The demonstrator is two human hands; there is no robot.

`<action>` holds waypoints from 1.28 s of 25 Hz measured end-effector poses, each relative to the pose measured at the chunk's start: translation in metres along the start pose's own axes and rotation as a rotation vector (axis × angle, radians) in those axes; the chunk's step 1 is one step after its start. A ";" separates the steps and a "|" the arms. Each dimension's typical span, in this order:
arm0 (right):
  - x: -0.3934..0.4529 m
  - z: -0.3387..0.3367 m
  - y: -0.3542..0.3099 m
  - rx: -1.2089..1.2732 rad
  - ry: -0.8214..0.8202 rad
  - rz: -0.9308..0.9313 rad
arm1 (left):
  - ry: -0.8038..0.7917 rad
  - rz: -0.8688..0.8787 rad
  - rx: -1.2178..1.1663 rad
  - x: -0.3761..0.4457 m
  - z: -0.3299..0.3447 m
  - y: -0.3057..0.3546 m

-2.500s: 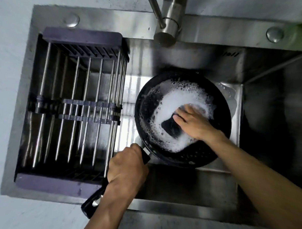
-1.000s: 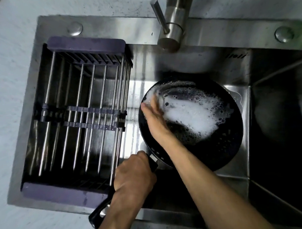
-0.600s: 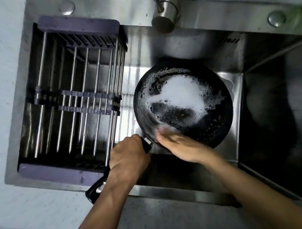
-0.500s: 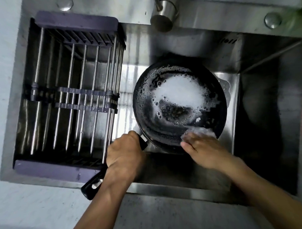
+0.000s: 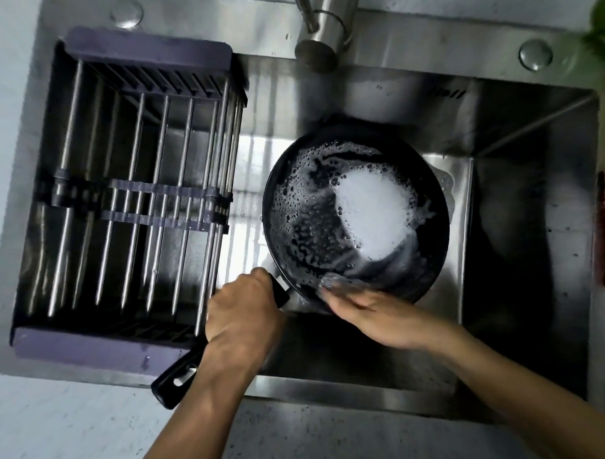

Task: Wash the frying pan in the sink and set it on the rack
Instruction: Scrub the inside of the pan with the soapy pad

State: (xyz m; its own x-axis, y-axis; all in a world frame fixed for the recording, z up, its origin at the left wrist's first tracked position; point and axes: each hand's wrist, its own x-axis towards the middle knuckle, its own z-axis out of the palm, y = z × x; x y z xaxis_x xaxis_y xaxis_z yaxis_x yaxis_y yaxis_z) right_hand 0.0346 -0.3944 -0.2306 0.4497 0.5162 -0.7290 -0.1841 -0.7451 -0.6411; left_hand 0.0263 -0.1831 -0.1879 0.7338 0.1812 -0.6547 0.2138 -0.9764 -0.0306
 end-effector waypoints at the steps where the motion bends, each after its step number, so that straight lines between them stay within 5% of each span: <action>1: 0.025 0.004 -0.012 0.074 0.008 -0.114 | 0.000 0.006 0.011 0.000 0.001 0.000; 4: 0.079 -0.046 -0.018 -0.183 0.233 -0.120 | -0.023 -0.002 -0.019 0.000 0.002 0.001; 6: 0.079 -0.073 0.011 -0.233 0.409 0.167 | -0.037 -0.005 -0.032 0.000 0.001 0.001; 9: 0.063 -0.008 -0.001 -0.148 0.233 0.026 | -0.049 -0.009 -0.026 -0.002 -0.005 -0.001; 11: 0.084 -0.001 -0.031 0.000 0.301 -0.144 | -0.059 -0.005 -0.039 -0.002 -0.004 0.001; 15: 0.083 -0.066 0.011 -0.133 0.506 0.108 | -0.066 -0.010 -0.049 -0.001 -0.001 0.002; 17: 0.062 -0.025 0.020 -0.089 0.376 0.209 | -0.060 -0.011 -0.032 0.000 -0.004 0.001; 19: 0.085 0.009 -0.019 -0.027 0.232 0.062 | -0.056 0.000 -0.029 -0.002 -0.004 0.002; 21: 0.116 -0.020 -0.032 -0.137 0.280 0.002 | -0.078 -0.003 -0.057 -0.001 -0.005 0.004; 24: 0.092 -0.056 0.019 -0.353 0.410 0.261 | -0.082 -0.020 -0.054 -0.001 -0.005 0.002; 26: 0.065 -0.013 0.015 -0.233 0.328 0.392 | -0.080 -0.013 -0.038 0.000 -0.007 0.003; 28: 0.089 0.026 -0.040 0.205 0.228 0.153 | -0.085 -0.004 -0.015 -0.001 -0.004 0.004; 30: 0.137 0.000 -0.095 0.712 0.437 -0.020 | -0.067 0.013 0.006 -0.001 0.000 0.001; 32: 0.163 -0.061 -0.108 0.917 0.768 0.087 | -0.038 0.022 0.014 -0.001 0.002 0.001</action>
State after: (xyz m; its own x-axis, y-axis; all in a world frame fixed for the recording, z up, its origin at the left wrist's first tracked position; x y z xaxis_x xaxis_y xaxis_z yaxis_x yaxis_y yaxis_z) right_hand 0.1812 -0.2558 -0.2652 0.7517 -0.1405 -0.6444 -0.6534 -0.0253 -0.7566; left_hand 0.0242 -0.1845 -0.1887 0.7133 0.1555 -0.6834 0.1889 -0.9816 -0.0262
